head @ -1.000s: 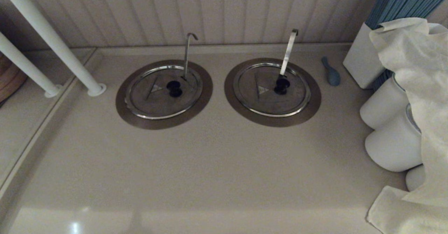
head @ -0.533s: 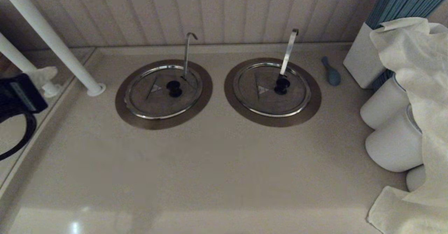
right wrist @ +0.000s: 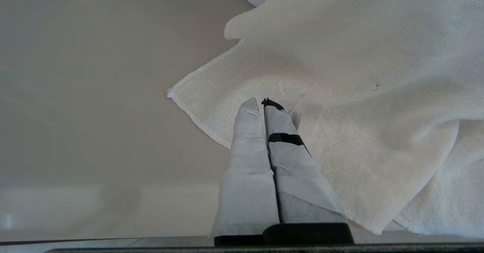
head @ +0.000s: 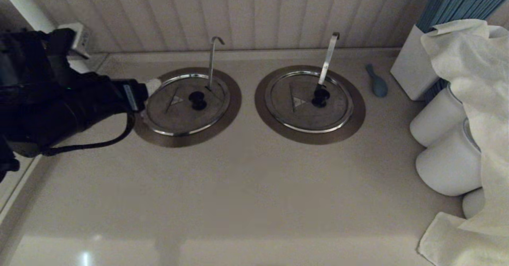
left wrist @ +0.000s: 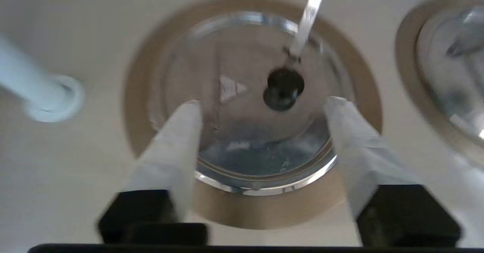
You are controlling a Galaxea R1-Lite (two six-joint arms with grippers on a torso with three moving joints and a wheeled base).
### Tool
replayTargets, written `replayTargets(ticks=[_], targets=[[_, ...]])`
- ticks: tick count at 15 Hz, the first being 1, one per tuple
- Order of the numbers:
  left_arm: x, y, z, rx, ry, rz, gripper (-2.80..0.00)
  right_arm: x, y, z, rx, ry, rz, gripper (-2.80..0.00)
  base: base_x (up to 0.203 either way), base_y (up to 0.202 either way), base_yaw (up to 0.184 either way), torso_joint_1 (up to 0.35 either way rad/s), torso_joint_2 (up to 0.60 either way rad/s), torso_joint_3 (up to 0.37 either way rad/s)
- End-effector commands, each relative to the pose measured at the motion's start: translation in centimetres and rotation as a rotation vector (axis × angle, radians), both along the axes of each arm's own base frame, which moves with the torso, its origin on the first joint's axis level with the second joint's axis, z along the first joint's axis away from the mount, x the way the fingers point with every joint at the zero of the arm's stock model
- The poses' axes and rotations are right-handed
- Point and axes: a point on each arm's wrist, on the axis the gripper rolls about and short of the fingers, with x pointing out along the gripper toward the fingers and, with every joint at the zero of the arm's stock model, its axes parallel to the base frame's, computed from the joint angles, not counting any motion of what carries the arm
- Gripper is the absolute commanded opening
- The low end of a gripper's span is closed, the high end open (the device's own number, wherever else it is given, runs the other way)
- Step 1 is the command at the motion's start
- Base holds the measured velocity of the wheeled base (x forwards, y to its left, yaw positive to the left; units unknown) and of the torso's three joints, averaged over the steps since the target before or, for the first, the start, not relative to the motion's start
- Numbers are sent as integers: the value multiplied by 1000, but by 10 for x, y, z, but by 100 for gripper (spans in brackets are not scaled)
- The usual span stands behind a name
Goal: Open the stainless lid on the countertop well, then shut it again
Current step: Open the lid
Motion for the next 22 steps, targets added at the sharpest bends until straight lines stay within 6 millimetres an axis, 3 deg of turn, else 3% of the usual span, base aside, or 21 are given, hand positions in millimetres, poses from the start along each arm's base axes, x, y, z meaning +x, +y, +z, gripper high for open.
replayTargets(ticks=[1, 7, 10, 13, 16, 20, 22], targets=[[21, -6, -25, 20, 83, -2, 0, 0, 0, 0, 0, 1, 1, -280, 0, 0, 0, 0, 0, 0], [52, -13, -49, -36, -70, 6, 0, 0, 0, 0, 0, 0, 1, -280, 0, 0, 0, 0, 0, 0], [61, -16, -55, -63, -69, 7, 0, 0, 0, 0, 0, 1, 1, -280, 0, 0, 0, 0, 0, 0], [86, -27, -81, -47, -9, 0, 0, 0, 0, 0, 0, 0, 1, -280, 0, 0, 0, 0, 0, 0], [109, -33, -78, -61, -46, 7, 0, 0, 0, 0, 0, 0, 1, -280, 0, 0, 0, 0, 0, 0], [117, -38, -64, -113, -96, 24, 0, 0, 0, 0, 0, 0, 1, -280, 0, 0, 0, 0, 0, 0], [126, -41, -71, -112, -86, 25, 0, 0, 0, 0, 0, 0, 1, -280, 0, 0, 0, 0, 0, 0]])
